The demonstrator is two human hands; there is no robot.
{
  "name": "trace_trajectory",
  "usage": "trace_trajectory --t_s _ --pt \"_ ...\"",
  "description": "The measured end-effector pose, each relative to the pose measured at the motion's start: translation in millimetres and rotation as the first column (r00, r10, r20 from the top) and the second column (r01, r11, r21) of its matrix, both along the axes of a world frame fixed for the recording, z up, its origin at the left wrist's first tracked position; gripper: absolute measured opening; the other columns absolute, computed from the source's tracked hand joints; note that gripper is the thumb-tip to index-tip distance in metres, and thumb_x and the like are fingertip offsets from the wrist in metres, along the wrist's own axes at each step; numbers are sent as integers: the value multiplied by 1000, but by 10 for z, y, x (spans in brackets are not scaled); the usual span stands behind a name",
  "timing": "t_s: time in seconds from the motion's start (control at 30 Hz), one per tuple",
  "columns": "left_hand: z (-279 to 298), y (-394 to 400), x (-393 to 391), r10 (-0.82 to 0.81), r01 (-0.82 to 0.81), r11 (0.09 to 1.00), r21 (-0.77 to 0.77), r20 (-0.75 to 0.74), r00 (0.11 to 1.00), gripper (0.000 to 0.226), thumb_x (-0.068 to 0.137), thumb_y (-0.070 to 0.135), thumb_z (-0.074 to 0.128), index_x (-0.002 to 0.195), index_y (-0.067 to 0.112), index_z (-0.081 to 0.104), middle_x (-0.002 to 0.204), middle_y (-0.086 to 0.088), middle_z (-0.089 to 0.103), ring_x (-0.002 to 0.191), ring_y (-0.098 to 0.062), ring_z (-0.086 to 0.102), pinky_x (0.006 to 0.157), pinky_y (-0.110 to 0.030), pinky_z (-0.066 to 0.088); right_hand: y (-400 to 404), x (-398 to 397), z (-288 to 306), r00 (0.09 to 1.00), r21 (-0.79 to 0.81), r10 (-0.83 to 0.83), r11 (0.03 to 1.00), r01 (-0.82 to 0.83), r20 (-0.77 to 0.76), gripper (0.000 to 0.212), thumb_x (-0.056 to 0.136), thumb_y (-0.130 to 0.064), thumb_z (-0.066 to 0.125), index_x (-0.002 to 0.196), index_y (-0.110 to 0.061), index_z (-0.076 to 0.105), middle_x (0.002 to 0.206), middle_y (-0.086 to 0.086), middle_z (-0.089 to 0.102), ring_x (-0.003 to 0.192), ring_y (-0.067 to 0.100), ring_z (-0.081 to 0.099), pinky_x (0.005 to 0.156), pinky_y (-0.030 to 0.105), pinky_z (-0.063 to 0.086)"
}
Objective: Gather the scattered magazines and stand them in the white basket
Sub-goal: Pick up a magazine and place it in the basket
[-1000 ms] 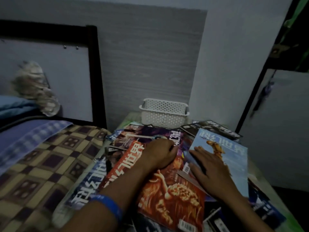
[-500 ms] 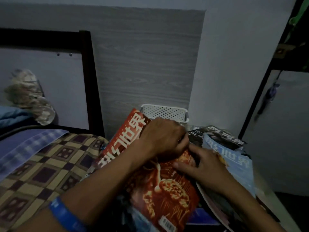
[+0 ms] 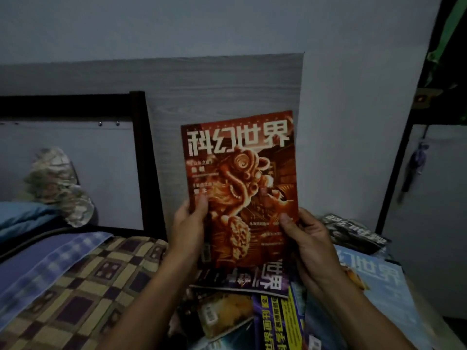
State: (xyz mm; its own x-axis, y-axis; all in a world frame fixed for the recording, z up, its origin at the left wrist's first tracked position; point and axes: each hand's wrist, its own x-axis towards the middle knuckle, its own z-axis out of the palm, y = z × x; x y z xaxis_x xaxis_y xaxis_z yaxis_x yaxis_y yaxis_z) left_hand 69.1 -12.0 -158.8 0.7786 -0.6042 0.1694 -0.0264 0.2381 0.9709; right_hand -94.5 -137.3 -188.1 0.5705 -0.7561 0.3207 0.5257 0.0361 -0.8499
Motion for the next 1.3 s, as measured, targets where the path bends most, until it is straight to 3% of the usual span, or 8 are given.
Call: trace_trajectory --t_s 0.2,0.4,0.5,0.63,0.87,1.1,1.17,1.3 --pt "-296 -123 106 -73 63 994 91 113 991 35 101 22 45 105 55 56 110 12 68 102 -10 65 81 -38 53 -192 -22 -137 913 -201 -53 979 -32 -405 38 94 1 54 113 -29 65 104 -4 76 89 14 74 62 23 57" --pt "-38 -354 376 -83 77 996 35 268 960 35 100 21 46 107 55 56 106 21 68 98 1 65 77 -28 55 -481 176 115 862 -434 -295 895 99 -411 29 93 -10 60 99 -37 67 96 -14 75 82 2 71 62 16 54" --pt "348 -688 625 3 11 1000 -29 457 890 28 98 17 53 101 44 57 108 14 68 101 -6 65 83 -36 57 -795 430 401 890 -424 -339 885 192 -305 29 96 -7 55 101 -35 61 91 -6 74 74 2 70 53 16 50" --pt "659 -1343 1009 118 -108 993 -50 470 875 13 90 18 65 92 28 57 100 1 70 93 -16 68 80 -47 59 -1407 813 713 851 -400 -453 855 331 -265 21 96 -12 56 109 -26 63 91 -1 72 69 10 70 50 25 52" --pt "42 -2312 1468 118 -235 954 187 485 866 5 87 21 68 91 20 70 93 1 73 87 -19 68 85 -45 57 -2344 1321 146 698 -309 -543 840 446 -467 18 85 -7 66 93 -22 74 90 2 74 81 27 72 76 49 61" --pt "-461 -2650 1726 45 -201 945 258 508 860 8 87 20 69 89 28 71 90 12 70 77 4 61 63 -17 44 -2793 1381 -335 649 -248 -541 835 491 -535 18 78 -1 74 90 -14 77 70 -6 75 61 16 73 68 39 63" --pt "-508 -2674 1780 76 -231 932 280 472 878 9 86 19 71 86 28 69 89 8 71 82 -7 66 70 -26 53 -2829 1409 -342 642 -231 -556 821 521 -528 19 78 -3 76 94 -13 77 77 -1 75 63 17 73 69 39 63" --pt "-503 -2626 1769 121 -284 892 353 419 900 41 82 14 74 120 14 60 105 -5 68 94 -23 65 86 -44 56 -2786 1326 -298 609 -202 -575 796 570 -546 30 79 -8 75 109 -9 69 102 11 71 89 28 70 84 44 59"
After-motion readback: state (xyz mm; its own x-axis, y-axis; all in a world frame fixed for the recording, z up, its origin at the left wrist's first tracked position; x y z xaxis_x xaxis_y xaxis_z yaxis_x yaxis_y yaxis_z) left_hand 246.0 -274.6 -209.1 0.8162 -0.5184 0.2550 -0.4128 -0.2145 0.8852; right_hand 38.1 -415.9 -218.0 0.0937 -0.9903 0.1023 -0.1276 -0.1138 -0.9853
